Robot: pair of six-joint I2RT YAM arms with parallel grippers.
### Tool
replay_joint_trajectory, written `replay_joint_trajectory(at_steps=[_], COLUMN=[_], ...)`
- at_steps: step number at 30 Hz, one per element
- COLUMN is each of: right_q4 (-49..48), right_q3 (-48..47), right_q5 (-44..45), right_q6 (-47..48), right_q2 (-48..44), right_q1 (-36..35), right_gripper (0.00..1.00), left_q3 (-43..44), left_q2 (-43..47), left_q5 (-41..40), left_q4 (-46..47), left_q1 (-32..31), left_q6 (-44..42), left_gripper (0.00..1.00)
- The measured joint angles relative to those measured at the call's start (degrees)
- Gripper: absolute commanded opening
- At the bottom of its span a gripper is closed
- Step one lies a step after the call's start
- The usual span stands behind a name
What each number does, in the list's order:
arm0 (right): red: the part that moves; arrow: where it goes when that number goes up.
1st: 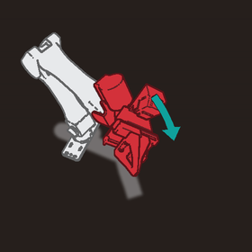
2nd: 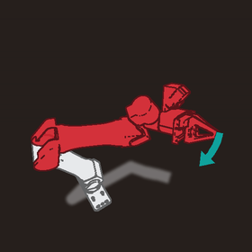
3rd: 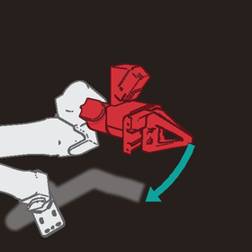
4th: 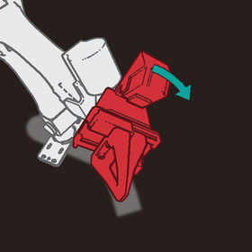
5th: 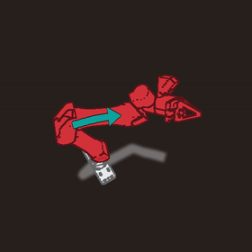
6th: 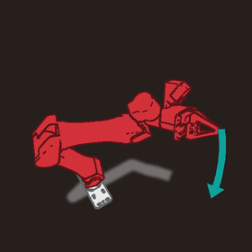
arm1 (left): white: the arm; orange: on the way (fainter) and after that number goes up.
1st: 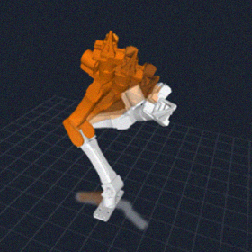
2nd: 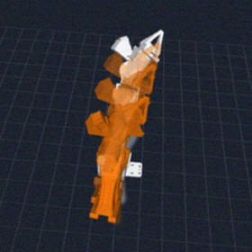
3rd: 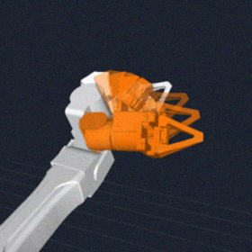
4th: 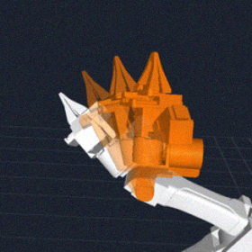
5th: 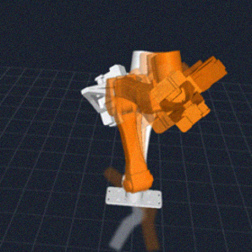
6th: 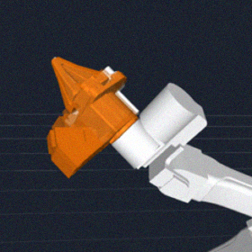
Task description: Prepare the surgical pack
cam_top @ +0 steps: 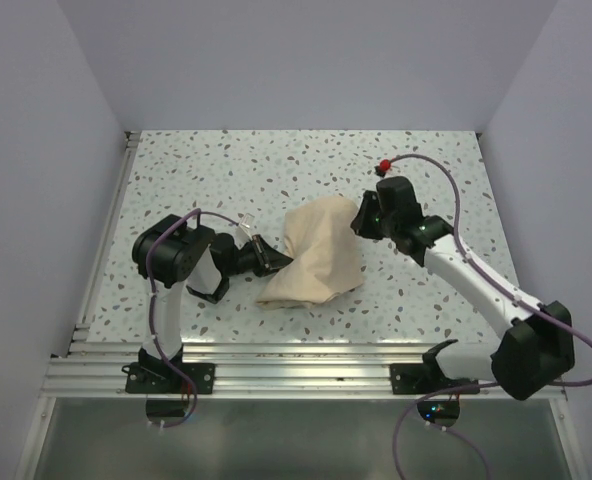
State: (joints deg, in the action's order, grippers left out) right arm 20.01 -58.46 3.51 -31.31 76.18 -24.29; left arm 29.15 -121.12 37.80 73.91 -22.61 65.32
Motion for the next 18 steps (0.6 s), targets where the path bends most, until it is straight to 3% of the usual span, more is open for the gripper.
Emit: replay_joint_trajectory(at_steps=[4, 6, 18], right_q4=[6.2, 9.0, 23.9], right_q3=[1.2, 2.5, 0.5], right_q5=[-0.1, 0.0, 8.2], right_q6=[0.4, 0.2, -5.1], right_q2=[-5.3, -7.3, -12.2], right_q1=[-9.3, -14.1, -32.3], right_gripper=[0.02, 0.0, 0.0], left_q3=[0.0, 0.0, 0.0], left_q2=[0.0, 0.0, 0.1], left_q5=[0.0, 0.0, -0.1], left_q4=[0.0, 0.0, -0.1], left_q1=[0.0, 0.0, 0.0], left_q6=[0.0, 0.0, 0.0], left_gripper=[0.0, 0.0, 0.0])
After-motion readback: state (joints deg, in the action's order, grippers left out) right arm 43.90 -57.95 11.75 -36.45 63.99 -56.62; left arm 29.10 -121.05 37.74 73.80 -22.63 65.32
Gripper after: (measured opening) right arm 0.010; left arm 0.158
